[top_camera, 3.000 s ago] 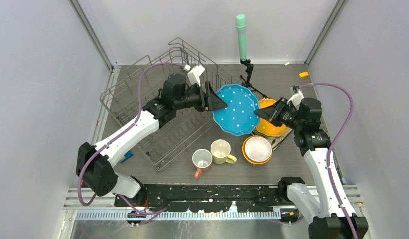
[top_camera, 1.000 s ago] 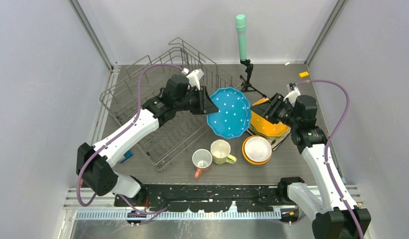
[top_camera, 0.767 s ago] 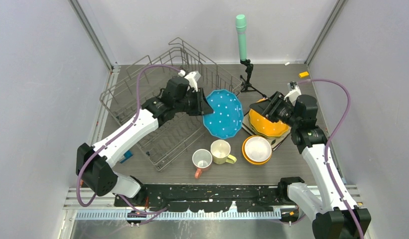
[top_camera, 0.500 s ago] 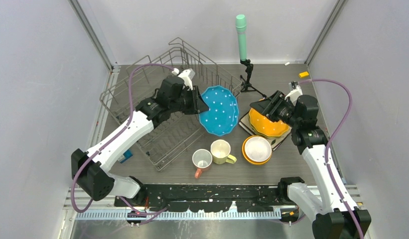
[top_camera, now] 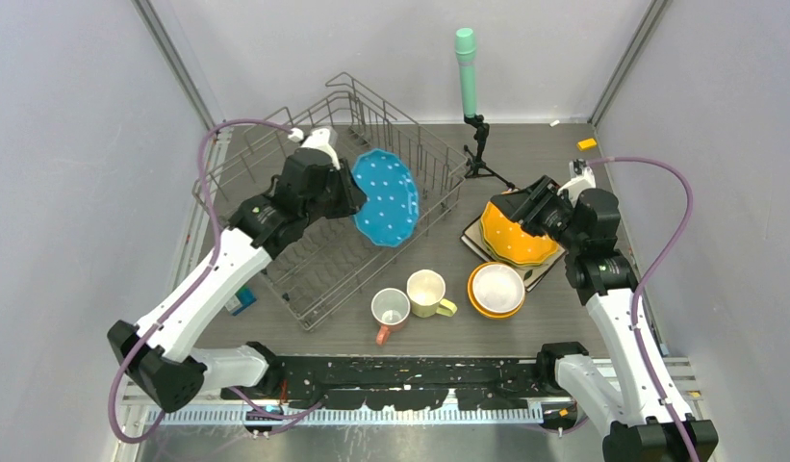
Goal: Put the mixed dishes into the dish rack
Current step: Insert the plate into the dish rack.
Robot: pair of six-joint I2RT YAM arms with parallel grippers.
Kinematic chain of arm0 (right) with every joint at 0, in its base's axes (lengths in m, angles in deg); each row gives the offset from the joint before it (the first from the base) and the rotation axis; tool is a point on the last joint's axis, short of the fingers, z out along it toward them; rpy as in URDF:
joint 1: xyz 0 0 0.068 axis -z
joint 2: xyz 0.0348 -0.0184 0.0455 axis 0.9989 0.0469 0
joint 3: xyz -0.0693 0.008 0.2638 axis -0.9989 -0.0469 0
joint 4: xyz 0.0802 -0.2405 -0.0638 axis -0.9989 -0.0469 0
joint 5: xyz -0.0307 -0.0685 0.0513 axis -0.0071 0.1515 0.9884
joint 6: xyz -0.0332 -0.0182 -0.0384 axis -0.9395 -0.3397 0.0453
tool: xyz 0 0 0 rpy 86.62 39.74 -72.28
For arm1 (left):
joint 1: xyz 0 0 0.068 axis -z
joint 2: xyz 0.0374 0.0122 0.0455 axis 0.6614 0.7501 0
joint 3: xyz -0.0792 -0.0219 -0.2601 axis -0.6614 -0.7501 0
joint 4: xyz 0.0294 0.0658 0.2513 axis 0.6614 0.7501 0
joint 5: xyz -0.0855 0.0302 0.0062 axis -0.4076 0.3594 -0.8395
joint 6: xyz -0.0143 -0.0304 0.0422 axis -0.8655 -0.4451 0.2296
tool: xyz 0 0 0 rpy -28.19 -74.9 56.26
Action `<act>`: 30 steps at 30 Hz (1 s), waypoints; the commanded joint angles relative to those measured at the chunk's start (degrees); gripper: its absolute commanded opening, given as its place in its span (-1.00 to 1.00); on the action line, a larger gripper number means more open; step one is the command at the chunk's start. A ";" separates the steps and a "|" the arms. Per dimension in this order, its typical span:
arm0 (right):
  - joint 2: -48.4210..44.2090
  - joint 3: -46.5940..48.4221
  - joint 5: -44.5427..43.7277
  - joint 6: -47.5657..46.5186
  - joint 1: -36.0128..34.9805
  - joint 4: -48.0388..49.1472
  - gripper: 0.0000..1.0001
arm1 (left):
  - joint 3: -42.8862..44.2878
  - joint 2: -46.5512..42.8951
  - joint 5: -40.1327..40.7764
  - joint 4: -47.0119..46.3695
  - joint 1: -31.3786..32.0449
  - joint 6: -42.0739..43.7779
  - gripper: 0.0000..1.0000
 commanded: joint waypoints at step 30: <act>-0.82 0.40 -8.42 -1.72 -0.27 -3.87 0.09 | -0.21 -7.78 49.20 2.07 -11.19 1.01 -1.00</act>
